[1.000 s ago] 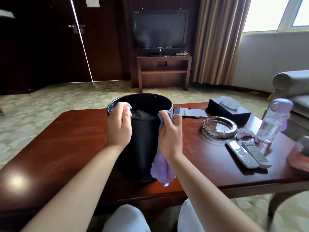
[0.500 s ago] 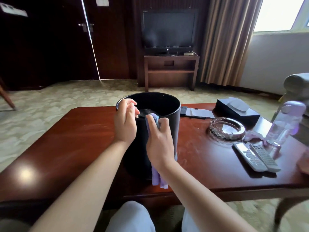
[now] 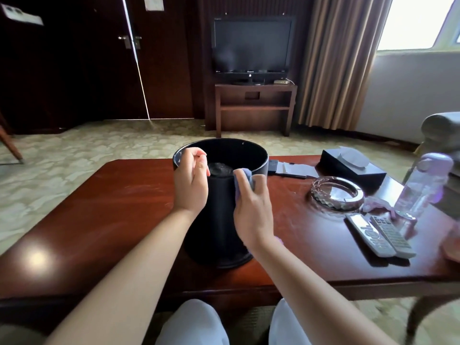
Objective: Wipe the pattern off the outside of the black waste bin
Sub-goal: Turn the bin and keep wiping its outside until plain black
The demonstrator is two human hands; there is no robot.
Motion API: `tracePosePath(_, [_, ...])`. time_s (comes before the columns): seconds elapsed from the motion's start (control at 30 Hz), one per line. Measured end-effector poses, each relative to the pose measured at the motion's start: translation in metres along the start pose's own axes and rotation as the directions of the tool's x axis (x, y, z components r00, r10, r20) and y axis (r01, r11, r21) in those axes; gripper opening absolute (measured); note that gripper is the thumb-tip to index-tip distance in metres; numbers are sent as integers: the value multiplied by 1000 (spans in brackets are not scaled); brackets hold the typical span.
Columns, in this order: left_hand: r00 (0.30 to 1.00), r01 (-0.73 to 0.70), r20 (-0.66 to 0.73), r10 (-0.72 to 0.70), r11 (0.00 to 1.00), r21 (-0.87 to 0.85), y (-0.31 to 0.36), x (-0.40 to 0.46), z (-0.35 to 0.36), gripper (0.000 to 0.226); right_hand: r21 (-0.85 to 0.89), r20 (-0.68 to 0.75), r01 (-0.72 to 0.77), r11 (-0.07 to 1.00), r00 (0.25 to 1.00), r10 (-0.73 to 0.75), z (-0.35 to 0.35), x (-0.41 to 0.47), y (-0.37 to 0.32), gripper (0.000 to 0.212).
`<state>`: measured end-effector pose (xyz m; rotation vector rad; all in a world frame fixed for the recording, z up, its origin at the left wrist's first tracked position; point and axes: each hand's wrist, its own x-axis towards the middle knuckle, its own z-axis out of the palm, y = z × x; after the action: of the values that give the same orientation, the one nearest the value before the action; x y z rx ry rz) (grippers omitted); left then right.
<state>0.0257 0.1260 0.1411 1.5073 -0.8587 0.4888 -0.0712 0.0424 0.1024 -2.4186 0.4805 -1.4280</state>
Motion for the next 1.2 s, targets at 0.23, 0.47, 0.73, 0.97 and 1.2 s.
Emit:
tracePosePath(0.23, [944,-328,189,270,831,450,-13,-4,3,45,-5,55,-66,998,996,66,-8,16,47,56])
tracePosePath(0.47, [952,-306,130,277,847,435,-12,-6,9,44,64,253,-463,884,864,435,-1,25,60,53])
tracePosePath(0.73, [955,-297,118,273,848,439,-13,-6,10,47,230,180,-422,877,904,388,12,-30,10,58])
tracePosePath(0.97, [957,-289,107,269,857,427,-12,-6,10,45,235,159,-515,824,857,491,7,24,39,47])
tracePosePath(1.2, [960,-279,88,267,866,414,-14,-7,13,45,-89,548,-889,449,332,767,49,-82,66,39])
